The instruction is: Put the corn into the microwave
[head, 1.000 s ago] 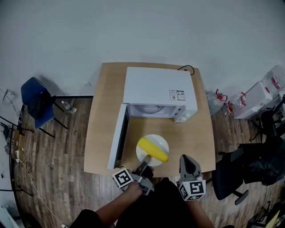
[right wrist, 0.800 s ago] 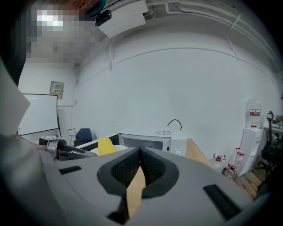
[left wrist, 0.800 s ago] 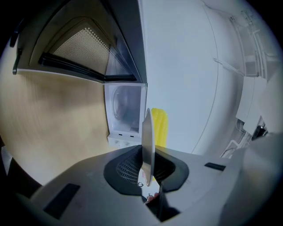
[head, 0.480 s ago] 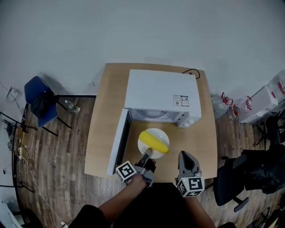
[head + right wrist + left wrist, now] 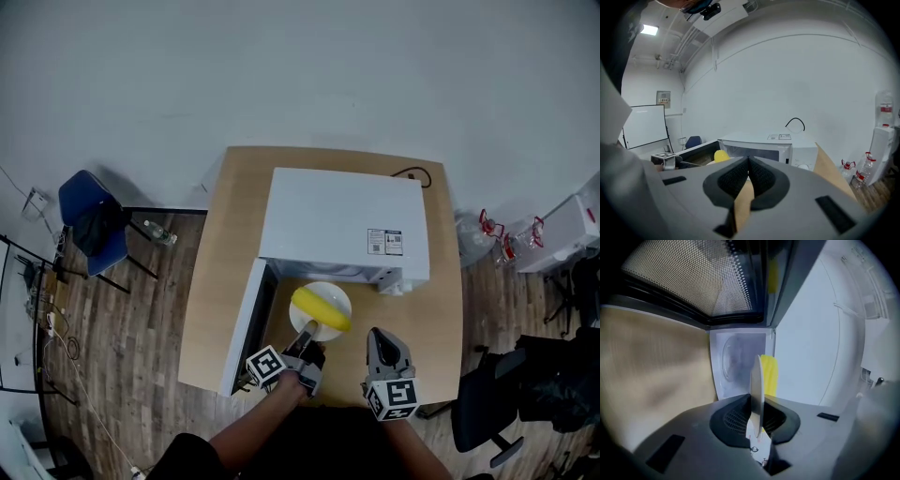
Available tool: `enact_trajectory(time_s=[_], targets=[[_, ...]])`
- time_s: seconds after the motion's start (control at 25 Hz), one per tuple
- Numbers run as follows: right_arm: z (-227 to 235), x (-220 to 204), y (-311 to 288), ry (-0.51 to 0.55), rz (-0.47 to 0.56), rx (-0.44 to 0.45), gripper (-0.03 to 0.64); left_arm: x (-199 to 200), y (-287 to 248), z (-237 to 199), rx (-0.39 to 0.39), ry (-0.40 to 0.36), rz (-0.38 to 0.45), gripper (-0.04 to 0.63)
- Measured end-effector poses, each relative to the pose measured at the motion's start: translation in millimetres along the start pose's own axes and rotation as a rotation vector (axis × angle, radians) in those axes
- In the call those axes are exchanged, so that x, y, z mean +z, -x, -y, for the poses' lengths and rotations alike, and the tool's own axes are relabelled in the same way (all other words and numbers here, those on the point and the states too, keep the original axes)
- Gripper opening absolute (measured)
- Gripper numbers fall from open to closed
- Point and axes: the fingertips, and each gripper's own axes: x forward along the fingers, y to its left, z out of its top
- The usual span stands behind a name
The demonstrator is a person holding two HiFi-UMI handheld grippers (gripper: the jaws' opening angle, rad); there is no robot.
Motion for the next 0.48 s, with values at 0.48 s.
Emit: enact_trajectory(time_s=[0.48], targets=[[22.1,-28.7,-39.0,-0.026,-0.073,0.027,0.06,35.7,-40.9,-27.6,-0.059,0.025,0.1,0.029]])
